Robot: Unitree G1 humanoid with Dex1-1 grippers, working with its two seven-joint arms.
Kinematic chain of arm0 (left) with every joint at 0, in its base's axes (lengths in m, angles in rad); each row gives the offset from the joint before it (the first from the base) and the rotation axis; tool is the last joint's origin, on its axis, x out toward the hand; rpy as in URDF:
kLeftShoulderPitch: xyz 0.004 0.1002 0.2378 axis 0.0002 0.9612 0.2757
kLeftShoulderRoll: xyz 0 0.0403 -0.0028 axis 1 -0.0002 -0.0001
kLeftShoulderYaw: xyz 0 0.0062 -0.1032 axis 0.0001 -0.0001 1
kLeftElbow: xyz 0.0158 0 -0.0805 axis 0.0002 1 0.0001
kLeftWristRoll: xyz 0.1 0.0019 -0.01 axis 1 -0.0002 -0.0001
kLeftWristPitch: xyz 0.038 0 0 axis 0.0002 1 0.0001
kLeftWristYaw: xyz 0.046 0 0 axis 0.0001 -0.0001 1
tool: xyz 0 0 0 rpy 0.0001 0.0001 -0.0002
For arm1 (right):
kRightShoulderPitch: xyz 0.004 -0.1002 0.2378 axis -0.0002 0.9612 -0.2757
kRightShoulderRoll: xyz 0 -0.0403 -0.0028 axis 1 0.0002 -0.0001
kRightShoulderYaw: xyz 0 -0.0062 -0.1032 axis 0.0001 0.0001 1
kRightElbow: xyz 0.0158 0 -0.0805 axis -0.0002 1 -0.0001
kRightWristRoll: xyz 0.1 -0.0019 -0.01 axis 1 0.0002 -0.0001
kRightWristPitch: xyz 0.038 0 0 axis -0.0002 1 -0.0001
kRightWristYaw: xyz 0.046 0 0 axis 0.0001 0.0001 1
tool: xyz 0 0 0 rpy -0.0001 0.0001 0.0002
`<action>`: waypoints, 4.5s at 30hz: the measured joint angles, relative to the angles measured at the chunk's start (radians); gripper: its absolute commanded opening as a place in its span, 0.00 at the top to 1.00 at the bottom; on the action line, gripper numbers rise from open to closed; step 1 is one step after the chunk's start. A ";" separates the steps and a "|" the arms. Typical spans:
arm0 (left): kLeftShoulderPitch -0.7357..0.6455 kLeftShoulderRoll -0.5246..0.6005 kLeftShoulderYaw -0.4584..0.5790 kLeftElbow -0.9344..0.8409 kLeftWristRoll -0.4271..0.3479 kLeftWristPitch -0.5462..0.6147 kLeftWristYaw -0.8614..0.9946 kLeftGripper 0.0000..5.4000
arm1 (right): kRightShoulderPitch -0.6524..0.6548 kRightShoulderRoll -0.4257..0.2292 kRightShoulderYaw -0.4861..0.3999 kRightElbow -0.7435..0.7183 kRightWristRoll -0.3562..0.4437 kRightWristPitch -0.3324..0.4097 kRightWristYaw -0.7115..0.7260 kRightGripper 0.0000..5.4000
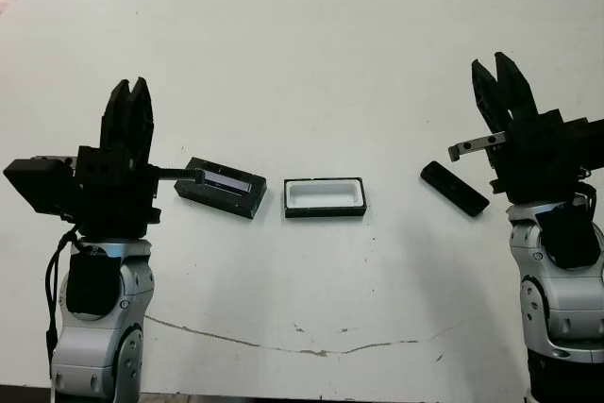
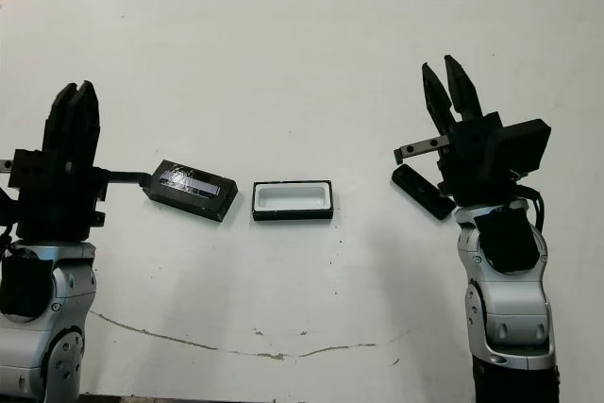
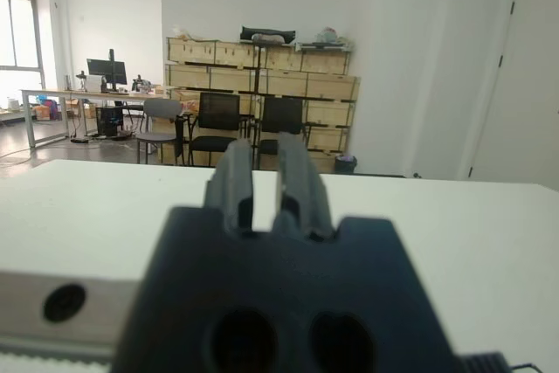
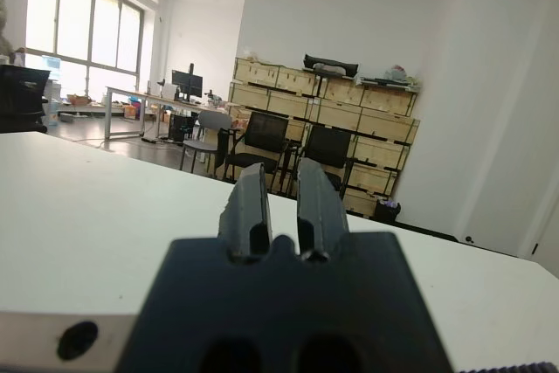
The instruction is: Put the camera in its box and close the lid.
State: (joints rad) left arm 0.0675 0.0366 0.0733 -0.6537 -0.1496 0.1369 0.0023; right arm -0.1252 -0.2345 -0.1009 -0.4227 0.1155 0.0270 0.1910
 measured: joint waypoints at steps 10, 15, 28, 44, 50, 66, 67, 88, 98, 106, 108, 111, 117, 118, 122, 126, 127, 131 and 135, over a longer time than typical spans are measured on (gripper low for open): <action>-0.018 0.001 -0.003 0.009 0.012 0.001 0.000 0.99 | -0.007 -0.001 0.010 0.038 0.000 0.001 0.009 1.00; -0.024 0.000 -0.005 0.012 0.013 0.001 -0.002 0.99 | -0.031 -0.061 -0.027 0.080 -0.002 -0.001 0.043 1.00; 0.013 -0.001 -0.002 -0.016 -0.007 0.001 -0.006 0.99 | -0.128 -0.362 -0.186 0.299 0.050 0.135 0.239 1.00; 0.018 -0.001 0.002 -0.021 -0.015 0.013 -0.005 1.00 | 0.050 -0.487 -0.151 0.122 0.177 0.332 0.517 0.85; 0.018 -0.001 0.002 -0.021 -0.021 0.013 -0.009 1.00 | 0.067 -0.499 -0.157 0.146 0.188 0.328 0.546 0.60; 0.031 0.000 0.004 -0.020 -0.013 0.013 -0.012 1.00 | 0.078 -0.493 -0.100 0.134 0.202 0.408 0.531 0.00; 0.031 0.001 0.004 -0.020 -0.010 0.013 -0.012 1.00 | 0.079 -0.492 -0.095 0.126 0.202 0.418 0.527 0.00; 0.041 0.001 0.007 -0.020 -0.012 0.010 -0.019 1.00 | 0.134 -0.464 -0.068 0.041 0.221 0.504 0.494 0.00; 0.042 0.001 0.008 -0.016 -0.016 0.008 -0.028 1.00 | 0.148 -0.431 -0.052 0.048 0.224 0.518 0.482 0.00; 0.043 0.001 0.015 -0.014 -0.019 0.008 -0.030 1.00 | 0.150 -0.430 -0.038 0.048 0.222 0.528 0.464 0.00; 0.043 0.001 0.018 -0.014 -0.021 0.008 -0.034 1.00 | 0.154 -0.429 -0.038 0.052 0.223 0.526 0.464 0.00; 0.043 0.003 0.020 -0.014 -0.020 0.008 -0.037 1.00 | 0.158 -0.427 -0.038 0.063 0.223 0.526 0.464 0.00; 0.043 0.003 0.024 -0.010 -0.024 0.007 -0.046 1.00 | 0.162 -0.427 -0.043 0.058 0.224 0.528 0.463 0.00; 0.043 0.003 0.025 -0.007 -0.025 0.006 -0.048 1.00 | 0.162 -0.427 -0.044 0.058 0.224 0.528 0.462 0.00; 0.043 0.003 0.030 -0.001 -0.031 0.001 -0.055 1.00 | 0.162 -0.427 -0.048 0.051 0.224 0.538 0.452 0.00; 0.043 0.008 0.035 0.000 -0.035 0.001 -0.057 1.00 | 0.161 -0.427 -0.048 0.059 0.222 0.538 0.451 0.00; 0.043 0.010 0.036 0.000 -0.035 0.001 -0.057 1.00 | 0.161 -0.427 -0.048 0.063 0.221 0.538 0.450 0.00; 0.043 0.010 0.037 0.001 -0.035 0.001 -0.057 1.00 | 0.161 -0.428 -0.049 0.064 0.217 0.538 0.442 0.00; 0.043 0.013 0.037 0.004 -0.033 -0.001 -0.065 1.00 | 0.161 -0.428 -0.048 0.064 0.209 0.538 0.430 0.02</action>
State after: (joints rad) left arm 0.1106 0.0498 0.1106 -0.6496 -0.1829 0.1355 -0.0626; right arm 0.0362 -0.6623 -0.1492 -0.3589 0.3244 0.5653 0.6207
